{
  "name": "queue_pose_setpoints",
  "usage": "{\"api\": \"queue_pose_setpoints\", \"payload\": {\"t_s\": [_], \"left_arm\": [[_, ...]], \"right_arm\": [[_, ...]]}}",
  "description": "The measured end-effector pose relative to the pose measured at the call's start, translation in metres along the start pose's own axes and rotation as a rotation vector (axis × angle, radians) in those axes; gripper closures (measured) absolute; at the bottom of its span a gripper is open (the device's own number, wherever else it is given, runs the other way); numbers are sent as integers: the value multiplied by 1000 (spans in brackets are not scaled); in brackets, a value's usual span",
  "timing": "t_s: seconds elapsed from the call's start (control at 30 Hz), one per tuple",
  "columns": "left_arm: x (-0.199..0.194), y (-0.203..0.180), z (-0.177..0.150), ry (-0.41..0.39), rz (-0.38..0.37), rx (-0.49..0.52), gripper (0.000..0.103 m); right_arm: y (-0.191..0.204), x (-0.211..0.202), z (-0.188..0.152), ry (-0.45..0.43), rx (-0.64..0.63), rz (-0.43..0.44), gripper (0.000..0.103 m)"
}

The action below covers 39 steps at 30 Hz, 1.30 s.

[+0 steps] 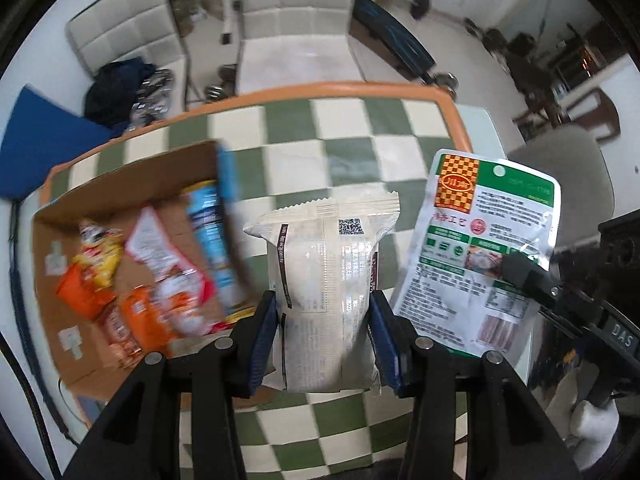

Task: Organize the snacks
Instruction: 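Lift both held packets and carry them over the cardboard box, then open both grippers to drop the packets into the box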

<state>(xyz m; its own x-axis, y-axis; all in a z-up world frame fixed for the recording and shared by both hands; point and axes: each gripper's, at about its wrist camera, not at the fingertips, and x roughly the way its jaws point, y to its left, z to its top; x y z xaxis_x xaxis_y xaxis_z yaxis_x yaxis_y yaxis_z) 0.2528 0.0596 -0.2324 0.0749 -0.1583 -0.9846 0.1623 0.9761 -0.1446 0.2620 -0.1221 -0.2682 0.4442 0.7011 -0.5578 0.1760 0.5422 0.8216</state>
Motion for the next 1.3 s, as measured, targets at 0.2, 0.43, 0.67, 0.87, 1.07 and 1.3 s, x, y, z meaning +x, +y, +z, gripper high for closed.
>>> {"api": "queue_pose_setpoints", "payload": {"t_s": [0.2, 0.43, 0.67, 0.87, 1.07, 1.3], "left_arm": [[-41, 72, -14, -20, 45, -112, 60], [-41, 160, -47, 9, 139, -226, 60], [-20, 219, -69, 75, 187, -293, 60], [1, 254, -76, 122, 200, -335, 60], [16, 276, -76, 154, 202, -351, 60], [27, 287, -68, 176, 197, -348, 60]], "right_arm": [[64, 43, -30, 102, -86, 52, 92], [107, 110, -63, 223, -146, 14, 92], [132, 169, -74, 277, -254, -146, 92], [139, 201, -73, 299, -298, -235, 92], [136, 218, -69, 296, -297, -294, 92], [127, 241, -61, 310, -307, -358, 92]]}}
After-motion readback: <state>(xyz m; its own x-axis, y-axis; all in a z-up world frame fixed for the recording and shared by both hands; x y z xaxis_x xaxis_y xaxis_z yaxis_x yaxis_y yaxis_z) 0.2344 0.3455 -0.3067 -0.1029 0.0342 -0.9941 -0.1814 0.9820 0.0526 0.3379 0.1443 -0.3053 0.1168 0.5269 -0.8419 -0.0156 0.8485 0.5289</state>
